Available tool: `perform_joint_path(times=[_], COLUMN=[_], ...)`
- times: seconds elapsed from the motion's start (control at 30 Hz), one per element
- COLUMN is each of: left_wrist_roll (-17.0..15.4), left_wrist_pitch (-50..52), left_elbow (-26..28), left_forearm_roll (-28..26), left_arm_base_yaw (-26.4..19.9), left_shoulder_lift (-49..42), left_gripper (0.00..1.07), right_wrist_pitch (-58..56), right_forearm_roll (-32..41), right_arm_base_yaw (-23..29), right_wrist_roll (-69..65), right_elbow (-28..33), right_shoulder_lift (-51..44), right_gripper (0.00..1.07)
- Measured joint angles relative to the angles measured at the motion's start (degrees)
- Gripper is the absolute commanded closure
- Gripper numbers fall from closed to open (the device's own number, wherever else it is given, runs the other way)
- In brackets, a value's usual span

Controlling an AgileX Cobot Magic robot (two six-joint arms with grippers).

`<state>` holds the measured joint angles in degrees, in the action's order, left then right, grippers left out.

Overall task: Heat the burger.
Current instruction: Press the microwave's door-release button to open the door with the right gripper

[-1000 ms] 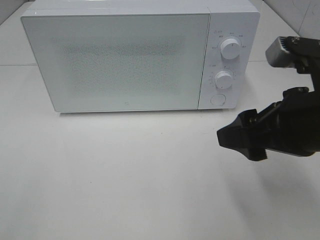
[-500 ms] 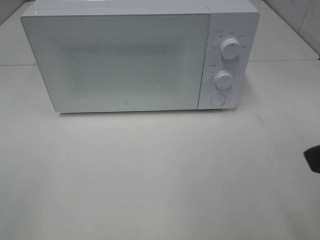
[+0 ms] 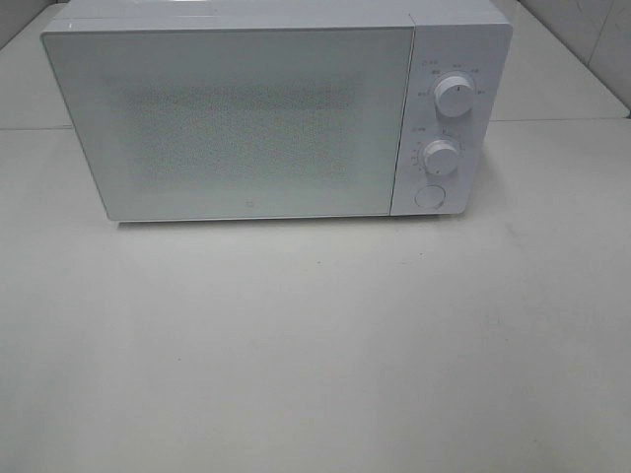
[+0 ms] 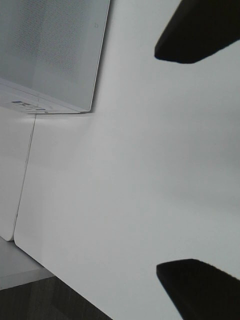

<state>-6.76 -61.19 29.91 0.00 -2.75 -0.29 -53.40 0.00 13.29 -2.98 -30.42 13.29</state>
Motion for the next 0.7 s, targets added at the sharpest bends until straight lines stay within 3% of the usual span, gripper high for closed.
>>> perform_joint_path(times=[0.33, 0.7], left_wrist_roll=[0.0, 0.0], left_wrist_pitch=[0.0, 0.0], left_elbow=[0.0, 0.0], left_forearm_roll=[0.0, 0.0], left_arm_base_yaw=[0.0, 0.0], left_shoulder_lift=[0.0, 0.0], left_gripper=[0.06, 0.06], right_wrist_pitch=[-1.7, -2.1], right_forearm_roll=[0.6, 0.7], right_arm_base_yaw=[-7.0, -9.0], right_wrist_roll=[0.0, 0.0], right_elbow=[2.3, 2.3], right_shoulder_lift=[-12.1, -13.5], right_gripper=[0.31, 0.31])
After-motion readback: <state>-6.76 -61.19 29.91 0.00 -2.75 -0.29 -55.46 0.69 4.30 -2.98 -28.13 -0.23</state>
